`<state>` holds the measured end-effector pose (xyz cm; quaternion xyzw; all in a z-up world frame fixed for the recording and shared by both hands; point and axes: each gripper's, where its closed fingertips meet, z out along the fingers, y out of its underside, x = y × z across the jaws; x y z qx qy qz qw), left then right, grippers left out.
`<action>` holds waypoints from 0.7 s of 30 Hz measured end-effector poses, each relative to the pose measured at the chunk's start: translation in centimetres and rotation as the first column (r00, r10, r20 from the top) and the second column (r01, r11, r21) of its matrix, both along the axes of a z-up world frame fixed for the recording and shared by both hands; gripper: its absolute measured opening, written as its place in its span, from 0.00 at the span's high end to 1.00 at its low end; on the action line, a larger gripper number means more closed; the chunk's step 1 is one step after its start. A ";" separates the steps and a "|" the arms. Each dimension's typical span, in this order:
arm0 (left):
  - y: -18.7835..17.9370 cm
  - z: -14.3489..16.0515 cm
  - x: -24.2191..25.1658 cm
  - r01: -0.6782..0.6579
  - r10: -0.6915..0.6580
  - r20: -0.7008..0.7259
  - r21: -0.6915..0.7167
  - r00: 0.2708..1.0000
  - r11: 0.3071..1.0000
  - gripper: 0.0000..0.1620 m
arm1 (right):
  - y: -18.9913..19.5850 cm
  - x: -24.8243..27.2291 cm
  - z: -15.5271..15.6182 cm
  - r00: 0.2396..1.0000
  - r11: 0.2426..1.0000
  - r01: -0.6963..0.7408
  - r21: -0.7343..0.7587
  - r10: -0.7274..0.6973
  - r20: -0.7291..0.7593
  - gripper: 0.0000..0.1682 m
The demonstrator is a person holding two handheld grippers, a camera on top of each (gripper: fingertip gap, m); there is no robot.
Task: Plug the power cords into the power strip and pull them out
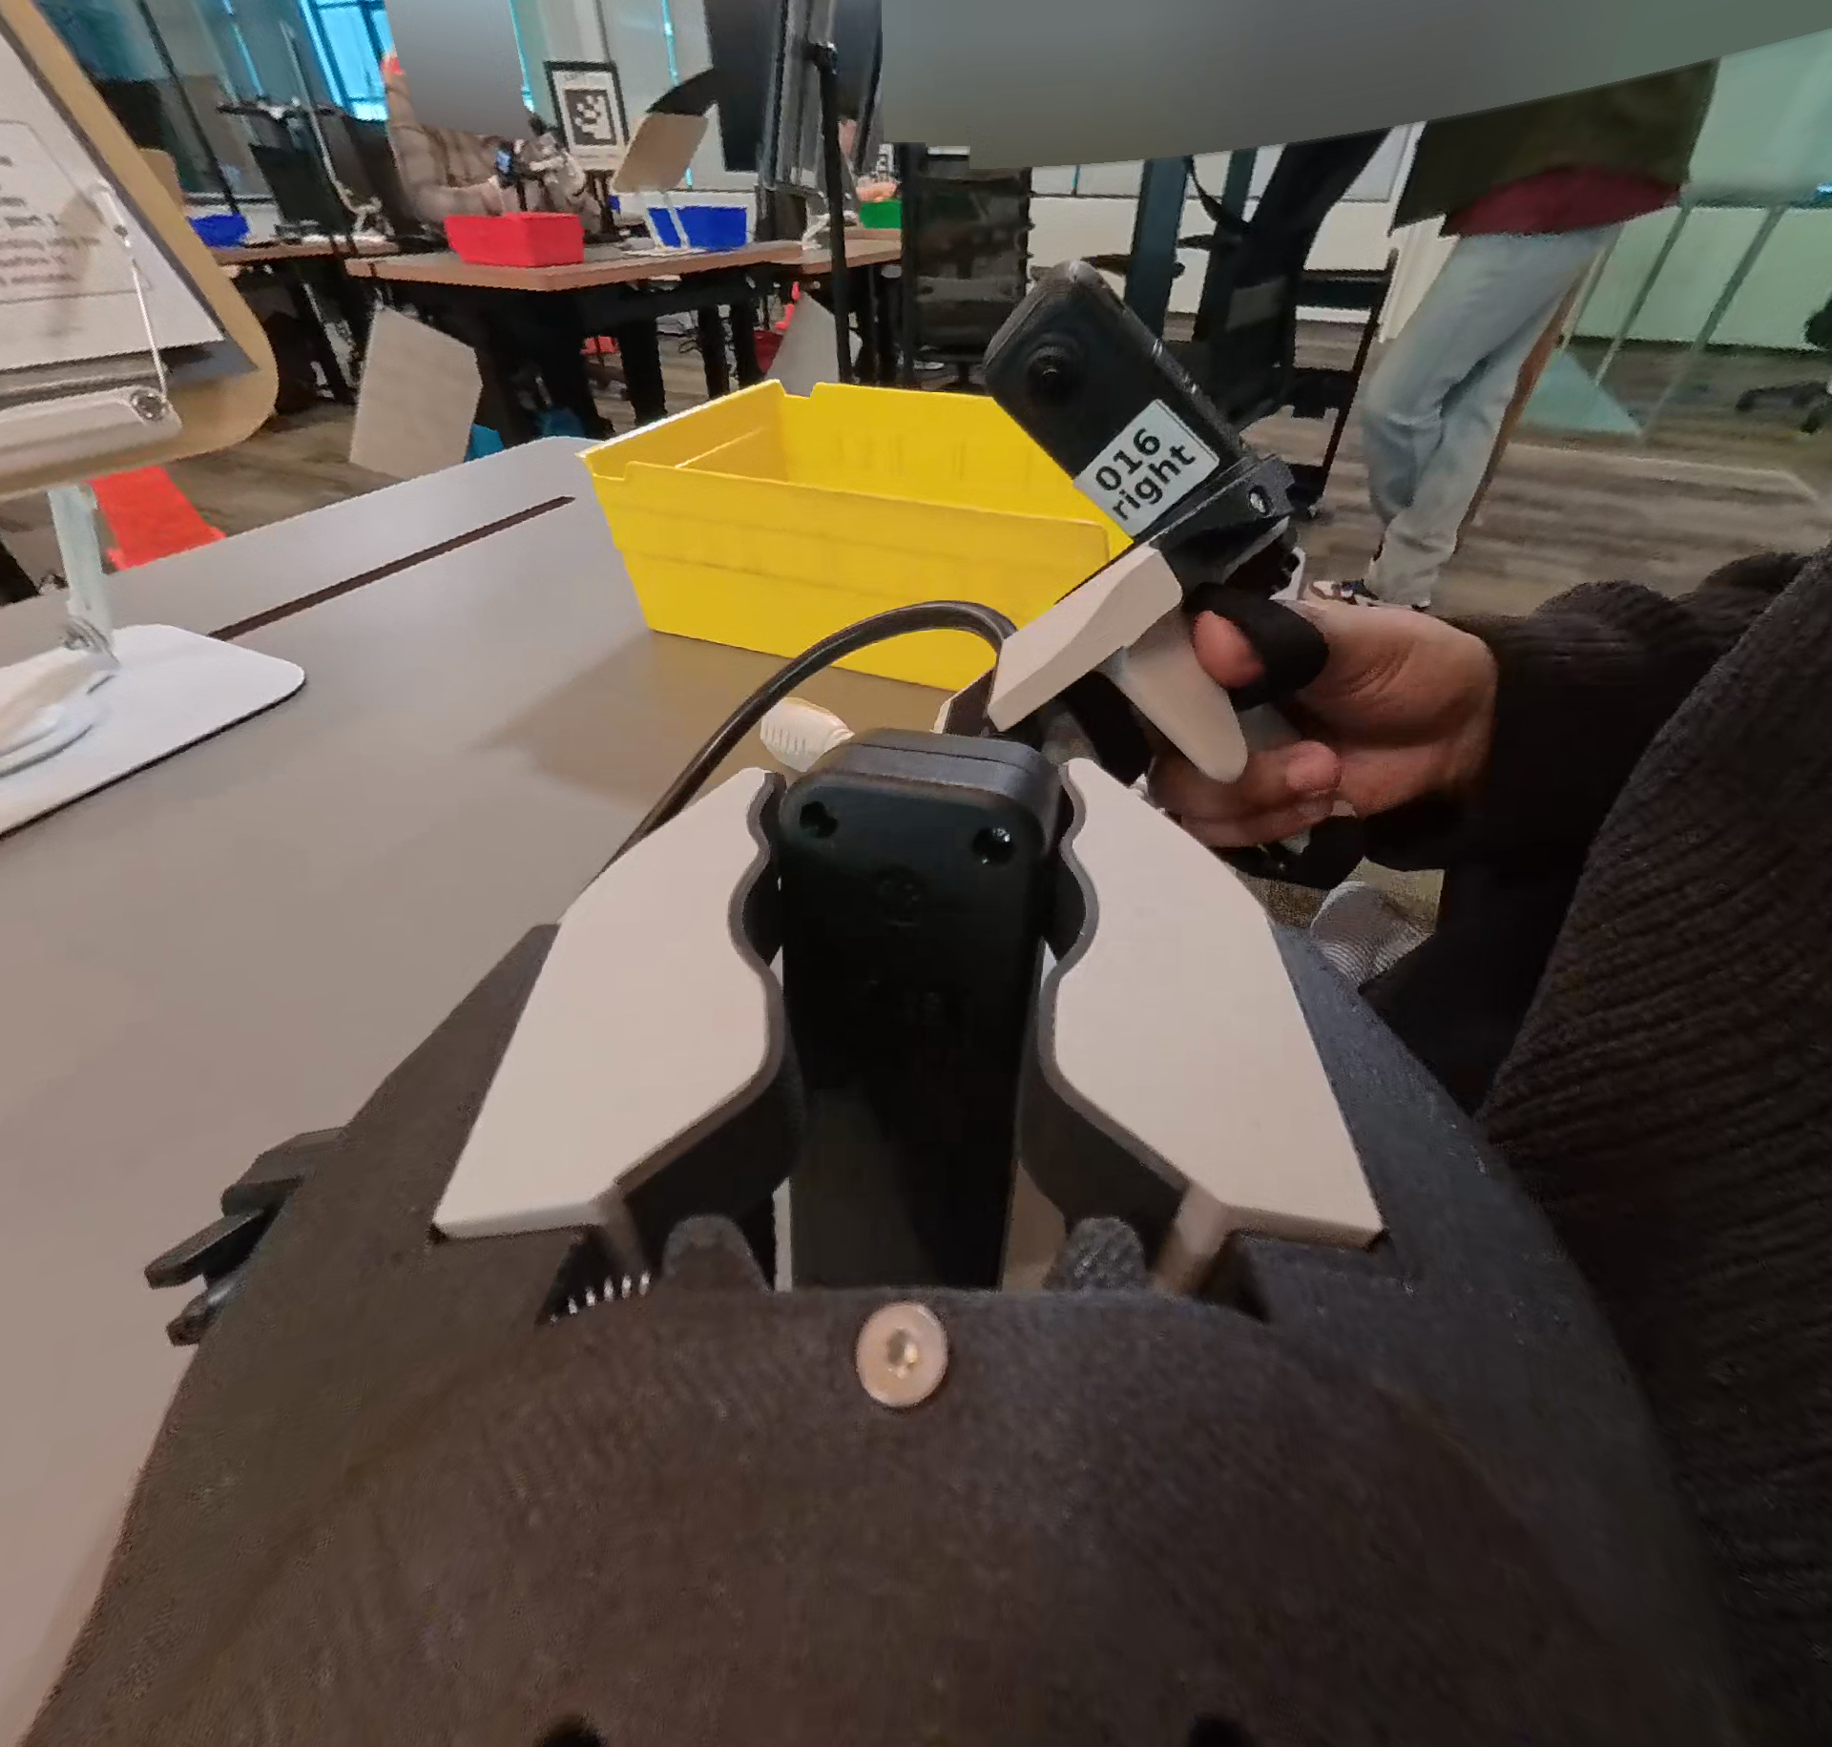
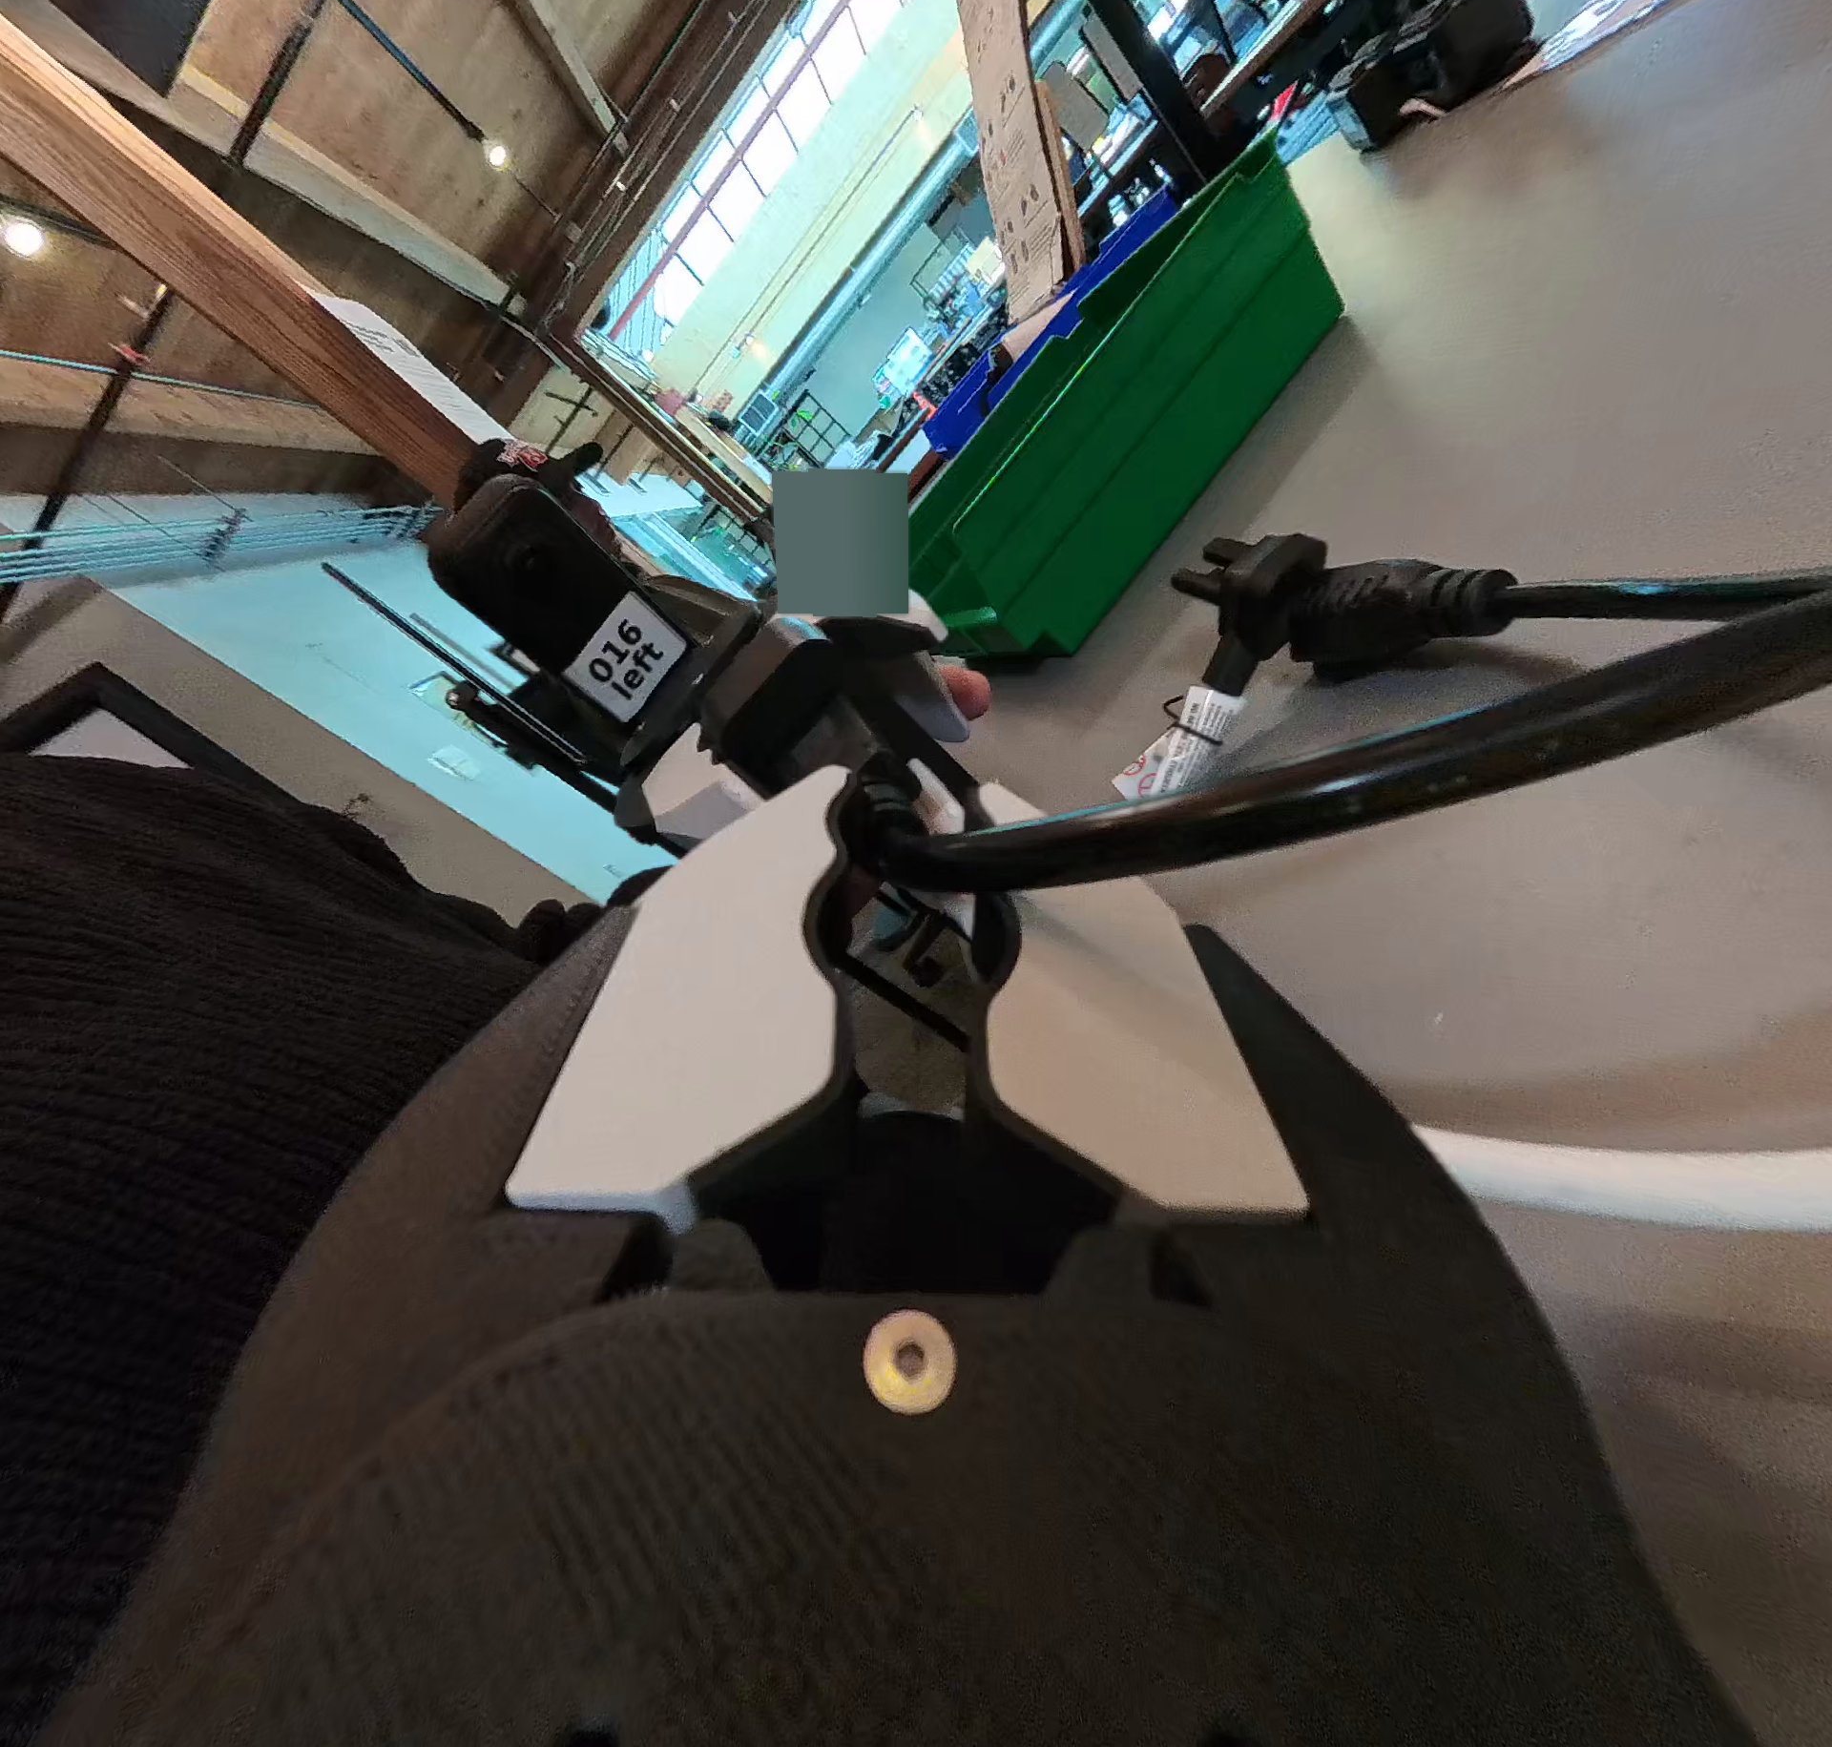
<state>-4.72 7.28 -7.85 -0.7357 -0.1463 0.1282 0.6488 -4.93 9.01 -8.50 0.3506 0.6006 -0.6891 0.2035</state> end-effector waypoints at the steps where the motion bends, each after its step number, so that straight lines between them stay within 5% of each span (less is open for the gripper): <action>1: 0.0 0.0 0.0 0.001 -0.001 -0.006 0.001 1.000 1.000 0.68 | 0.0 0.1 0.0 1.000 1.000 0.000 0.009 0.000 -0.008 0.88; 6: -2.3 0.2 -2.0 -0.070 0.064 0.069 0.097 0.996 0.993 0.68 | 0.8 -0.2 -1.4 0.967 0.965 0.099 0.244 -0.035 -0.253 0.85; 11: -4.6 0.5 -3.4 -0.088 0.054 0.163 0.210 0.985 0.974 0.68 | 1.5 -0.2 2.1 0.748 0.940 0.305 0.153 -0.138 -0.649 0.81; 17: -3.9 0.0 -2.5 -0.037 0.025 0.091 0.138 0.996 0.990 0.68 | 0.8 0.6 2.5 0.700 0.958 0.264 0.115 -0.108 -0.706 0.67; 21: -3.4 -0.3 -1.9 -0.022 0.017 0.058 0.095 0.998 0.995 0.68 | 0.2 1.0 2.4 0.638 0.953 0.259 0.156 -0.048 -0.769 0.73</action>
